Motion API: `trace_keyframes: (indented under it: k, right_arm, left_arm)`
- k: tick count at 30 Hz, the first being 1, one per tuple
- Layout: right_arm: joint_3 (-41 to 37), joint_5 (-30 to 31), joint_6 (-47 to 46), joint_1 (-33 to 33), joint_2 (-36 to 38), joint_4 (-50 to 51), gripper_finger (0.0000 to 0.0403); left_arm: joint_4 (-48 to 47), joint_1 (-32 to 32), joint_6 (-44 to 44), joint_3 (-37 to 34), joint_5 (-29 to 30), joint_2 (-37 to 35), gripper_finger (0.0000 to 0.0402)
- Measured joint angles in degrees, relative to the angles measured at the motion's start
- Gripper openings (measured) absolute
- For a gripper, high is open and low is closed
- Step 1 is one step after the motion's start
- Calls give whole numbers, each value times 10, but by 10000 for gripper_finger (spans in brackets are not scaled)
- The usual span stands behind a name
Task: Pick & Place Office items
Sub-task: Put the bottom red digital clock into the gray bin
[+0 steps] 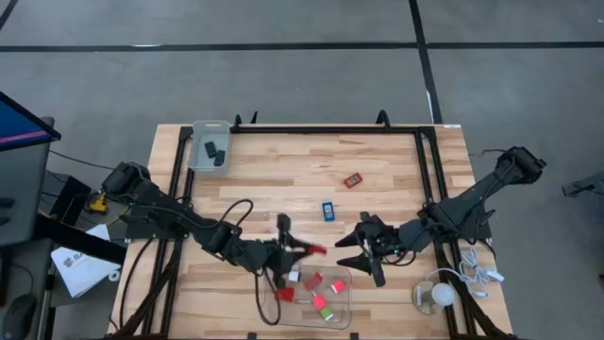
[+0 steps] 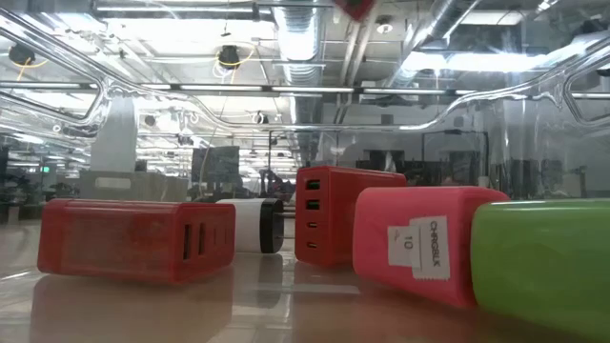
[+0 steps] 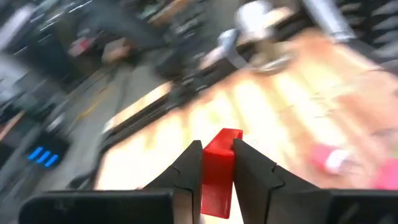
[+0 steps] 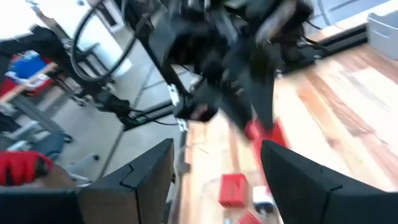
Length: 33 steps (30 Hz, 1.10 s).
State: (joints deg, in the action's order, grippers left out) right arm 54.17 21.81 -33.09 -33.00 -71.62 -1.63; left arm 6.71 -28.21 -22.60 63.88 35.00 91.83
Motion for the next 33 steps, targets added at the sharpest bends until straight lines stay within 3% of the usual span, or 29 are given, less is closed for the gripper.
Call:
trace_keyframes:
  k: [7,12,14,21,28,33]
  right_arm:
    - [-1,48,-15,-36,-10,27,233]
    - [-1,85,-26,-56,-18,45,233]
    - [0,102,-32,-63,-20,54,233]
    - [-1,130,-35,-91,-26,73,233]
    - [-1,213,-75,-121,-26,155,233]
    - [-1,245,-102,-125,-26,196,233]
  left_arm:
    - [-126,22,162,0,222,-56,59]
    - [-233,113,313,0,240,-115,59]
    - [-280,167,348,1,227,-134,60]
    - [-354,401,424,1,88,-165,60]
    - [-442,605,461,1,7,-168,61]
    - [-531,713,475,1,-25,-167,61]
